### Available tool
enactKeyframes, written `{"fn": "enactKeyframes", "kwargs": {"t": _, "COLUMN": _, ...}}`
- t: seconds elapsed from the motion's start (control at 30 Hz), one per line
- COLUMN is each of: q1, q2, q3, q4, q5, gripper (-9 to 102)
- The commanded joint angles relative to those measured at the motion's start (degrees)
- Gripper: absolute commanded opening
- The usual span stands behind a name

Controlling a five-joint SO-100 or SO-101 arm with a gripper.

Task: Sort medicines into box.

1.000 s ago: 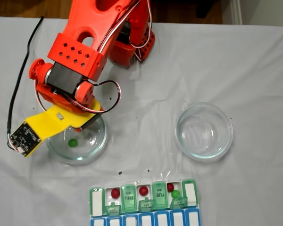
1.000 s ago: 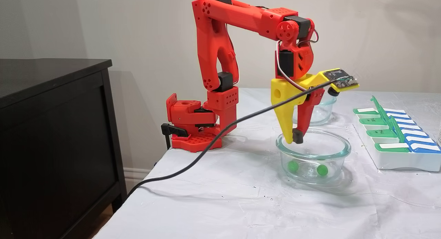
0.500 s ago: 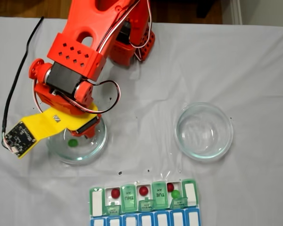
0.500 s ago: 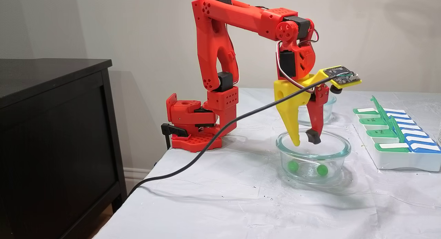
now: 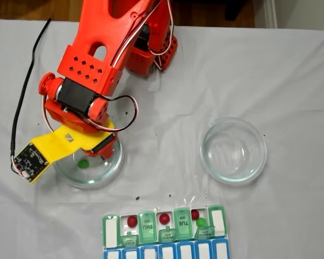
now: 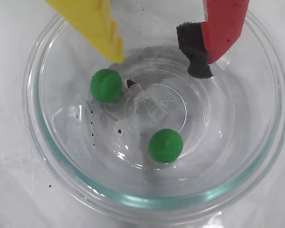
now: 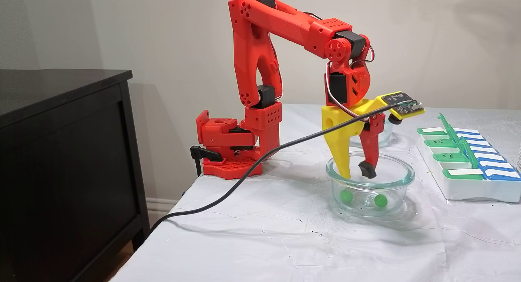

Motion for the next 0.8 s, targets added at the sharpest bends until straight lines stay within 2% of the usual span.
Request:
{"fn": "enactKeyframes", "kwargs": {"t": 0.0, "q1": 0.0, "q2": 0.35, "q3": -0.79, "q4": -0.97, "q5": -1.05, "gripper": 23}}
{"fn": "enactKeyframes", "kwargs": {"t": 0.43, "q1": 2.46, "q2": 1.93, "q3": -2.02, "q4": 0.26, "q5": -5.01, "gripper": 20}}
{"fn": "enactKeyframes", "kwargs": {"t": 0.77, "q1": 2.99, "q2": -4.48, "q3": -7.03, "q4": 2.81, "q5": -6.5, "gripper": 19}}
